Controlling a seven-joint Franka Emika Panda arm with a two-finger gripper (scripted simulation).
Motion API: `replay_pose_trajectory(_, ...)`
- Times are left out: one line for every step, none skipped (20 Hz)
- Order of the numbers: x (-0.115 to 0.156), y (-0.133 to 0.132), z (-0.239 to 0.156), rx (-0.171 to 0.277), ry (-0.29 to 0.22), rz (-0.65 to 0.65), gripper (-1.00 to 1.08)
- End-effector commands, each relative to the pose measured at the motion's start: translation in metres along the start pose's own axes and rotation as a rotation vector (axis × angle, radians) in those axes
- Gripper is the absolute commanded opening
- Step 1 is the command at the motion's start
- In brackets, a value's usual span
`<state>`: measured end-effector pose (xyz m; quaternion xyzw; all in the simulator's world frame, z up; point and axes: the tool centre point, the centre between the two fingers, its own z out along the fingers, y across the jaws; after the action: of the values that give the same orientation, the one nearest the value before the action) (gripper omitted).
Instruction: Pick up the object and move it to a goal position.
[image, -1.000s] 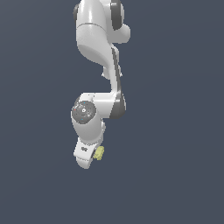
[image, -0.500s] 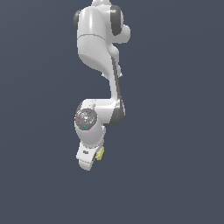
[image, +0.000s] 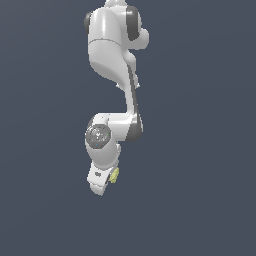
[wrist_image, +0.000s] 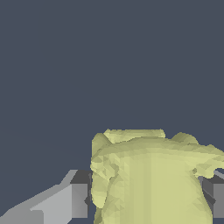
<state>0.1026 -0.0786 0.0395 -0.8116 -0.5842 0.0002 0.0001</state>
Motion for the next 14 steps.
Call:
replay_pose_trajectory(0.000,0.000,0.000,0.000,0.000,0.000,-1.00)
replay_pose_trajectory(0.000,0.000,0.000,0.000,0.000,0.000,-1.00)
replay_pose_trajectory(0.000,0.000,0.000,0.000,0.000,0.000,-1.00)
replay_pose_trajectory(0.001,-0.001,-0.001,0.000,0.000,0.000,-1.00)
replay_pose_trajectory(0.002,-0.001,-0.001,0.000,0.000,0.000,-1.00)
replay_pose_trajectory(0.003,-0.002,-0.002,0.000,0.000,0.000,-1.00)
replay_pose_trajectory(0.005,-0.004,-0.004,0.000,0.000,0.000,-1.00)
replay_pose_trajectory(0.007,-0.005,-0.005,0.000,0.000,0.000,-1.00)
replay_pose_trajectory(0.010,-0.007,-0.007,0.000,0.000,0.000,-1.00)
replay_pose_trajectory(0.013,-0.009,-0.009,0.000,0.000,0.000,-1.00)
replay_pose_trajectory(0.017,-0.012,-0.012,0.000,0.000,0.000,-1.00)
replay_pose_trajectory(0.021,-0.015,-0.014,0.000,0.000,0.000,-1.00)
replay_pose_trajectory(0.026,-0.019,-0.018,0.000,0.000,0.000,-1.00)
replay_pose_trajectory(0.032,-0.023,-0.021,0.000,0.000,0.000,-1.00)
